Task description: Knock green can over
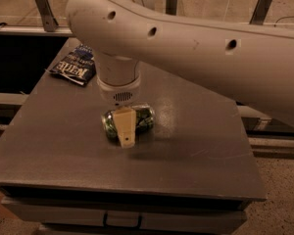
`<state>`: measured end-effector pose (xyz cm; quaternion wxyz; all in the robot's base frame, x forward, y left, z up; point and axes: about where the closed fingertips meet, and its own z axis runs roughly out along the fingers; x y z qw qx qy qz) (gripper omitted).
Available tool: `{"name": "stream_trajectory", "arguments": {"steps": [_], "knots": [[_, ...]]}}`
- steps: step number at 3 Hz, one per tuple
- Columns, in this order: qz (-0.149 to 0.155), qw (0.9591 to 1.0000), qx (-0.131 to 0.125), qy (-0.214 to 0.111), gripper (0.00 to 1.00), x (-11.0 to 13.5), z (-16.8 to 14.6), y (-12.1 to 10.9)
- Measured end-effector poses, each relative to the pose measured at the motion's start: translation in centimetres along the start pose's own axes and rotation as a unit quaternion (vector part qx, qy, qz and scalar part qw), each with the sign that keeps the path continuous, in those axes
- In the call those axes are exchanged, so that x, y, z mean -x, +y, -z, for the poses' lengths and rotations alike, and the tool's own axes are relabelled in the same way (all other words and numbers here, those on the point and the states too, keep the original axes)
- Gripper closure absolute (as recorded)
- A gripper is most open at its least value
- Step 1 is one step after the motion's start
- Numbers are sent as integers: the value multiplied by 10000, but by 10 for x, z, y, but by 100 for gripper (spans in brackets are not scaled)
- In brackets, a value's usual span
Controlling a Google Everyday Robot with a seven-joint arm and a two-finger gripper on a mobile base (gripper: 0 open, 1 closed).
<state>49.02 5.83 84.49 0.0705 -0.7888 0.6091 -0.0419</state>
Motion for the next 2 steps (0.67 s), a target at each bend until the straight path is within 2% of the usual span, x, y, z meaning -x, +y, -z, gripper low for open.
{"name": "stream_trajectory", "arguments": {"steps": [1, 2], "knots": [[-227, 9984, 44, -523, 0, -11, 16, -8], [-604, 9903, 59, -1249, 0, -40, 38, -18]]}}
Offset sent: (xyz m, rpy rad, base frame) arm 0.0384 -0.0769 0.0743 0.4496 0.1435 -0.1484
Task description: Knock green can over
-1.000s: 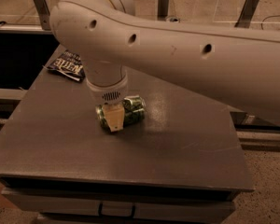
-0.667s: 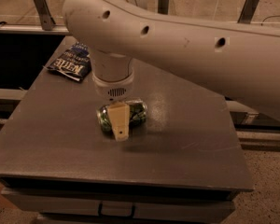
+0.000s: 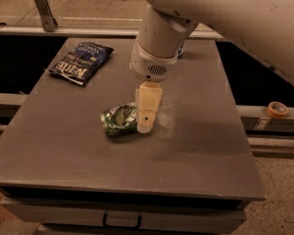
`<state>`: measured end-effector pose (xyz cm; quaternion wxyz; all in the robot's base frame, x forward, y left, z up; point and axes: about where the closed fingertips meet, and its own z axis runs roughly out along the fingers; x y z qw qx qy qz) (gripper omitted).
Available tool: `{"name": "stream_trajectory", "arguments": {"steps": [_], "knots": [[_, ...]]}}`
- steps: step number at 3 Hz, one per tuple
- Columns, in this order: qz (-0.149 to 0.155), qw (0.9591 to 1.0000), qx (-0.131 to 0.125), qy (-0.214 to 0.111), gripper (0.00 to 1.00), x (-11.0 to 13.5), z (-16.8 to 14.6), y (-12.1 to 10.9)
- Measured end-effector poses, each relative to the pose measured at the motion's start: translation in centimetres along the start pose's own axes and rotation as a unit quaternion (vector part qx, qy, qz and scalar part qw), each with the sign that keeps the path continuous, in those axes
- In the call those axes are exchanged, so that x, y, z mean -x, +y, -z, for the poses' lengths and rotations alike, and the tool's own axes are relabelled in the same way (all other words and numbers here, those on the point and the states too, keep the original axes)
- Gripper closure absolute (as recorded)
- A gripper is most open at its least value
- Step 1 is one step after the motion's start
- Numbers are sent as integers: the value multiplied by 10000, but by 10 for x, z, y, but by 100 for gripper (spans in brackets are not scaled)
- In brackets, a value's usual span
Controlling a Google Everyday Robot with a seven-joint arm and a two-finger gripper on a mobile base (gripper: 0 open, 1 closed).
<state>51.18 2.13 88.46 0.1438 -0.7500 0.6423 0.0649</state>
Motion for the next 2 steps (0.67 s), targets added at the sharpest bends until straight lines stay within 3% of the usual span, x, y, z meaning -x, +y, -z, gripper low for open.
{"name": "stream_trajectory", "arguments": {"steps": [1, 2], "knots": [[-464, 9954, -217, -808, 0, -53, 42, -15], [-971, 9808, -726, -1527, 0, -115, 108, -18]]}}
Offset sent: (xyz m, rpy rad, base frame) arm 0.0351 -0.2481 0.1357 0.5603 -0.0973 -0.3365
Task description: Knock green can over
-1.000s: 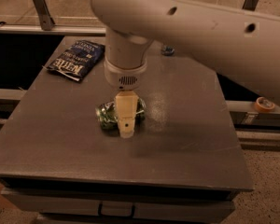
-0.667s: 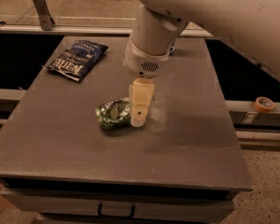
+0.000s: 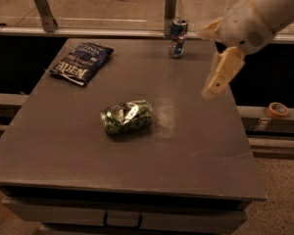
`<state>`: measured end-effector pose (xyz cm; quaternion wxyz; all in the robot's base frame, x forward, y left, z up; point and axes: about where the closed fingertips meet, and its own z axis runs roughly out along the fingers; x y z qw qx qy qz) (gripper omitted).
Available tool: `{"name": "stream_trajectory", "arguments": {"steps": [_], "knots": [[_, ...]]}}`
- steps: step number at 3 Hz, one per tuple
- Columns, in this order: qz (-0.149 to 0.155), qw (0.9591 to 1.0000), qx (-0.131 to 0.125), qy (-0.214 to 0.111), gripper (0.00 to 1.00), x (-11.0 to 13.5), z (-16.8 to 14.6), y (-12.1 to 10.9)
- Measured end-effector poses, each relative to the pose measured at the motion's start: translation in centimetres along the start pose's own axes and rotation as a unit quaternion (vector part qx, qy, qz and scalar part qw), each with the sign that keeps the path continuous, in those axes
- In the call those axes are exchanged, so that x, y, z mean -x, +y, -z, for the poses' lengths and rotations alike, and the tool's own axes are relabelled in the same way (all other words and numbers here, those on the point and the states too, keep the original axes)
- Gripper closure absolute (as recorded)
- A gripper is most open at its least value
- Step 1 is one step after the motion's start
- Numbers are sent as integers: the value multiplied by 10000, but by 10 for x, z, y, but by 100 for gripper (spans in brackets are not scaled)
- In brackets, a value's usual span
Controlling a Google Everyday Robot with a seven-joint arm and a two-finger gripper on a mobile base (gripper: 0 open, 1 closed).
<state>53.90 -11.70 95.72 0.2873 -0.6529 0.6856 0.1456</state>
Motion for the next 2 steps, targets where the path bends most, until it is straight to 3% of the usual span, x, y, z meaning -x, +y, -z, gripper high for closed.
{"name": "stream_trajectory", "arguments": {"steps": [1, 2], "knots": [[-397, 9950, -858, -317, 0, -33, 90, -17], [-341, 9917, -1169, -411, 0, -28, 119, -25]]}}
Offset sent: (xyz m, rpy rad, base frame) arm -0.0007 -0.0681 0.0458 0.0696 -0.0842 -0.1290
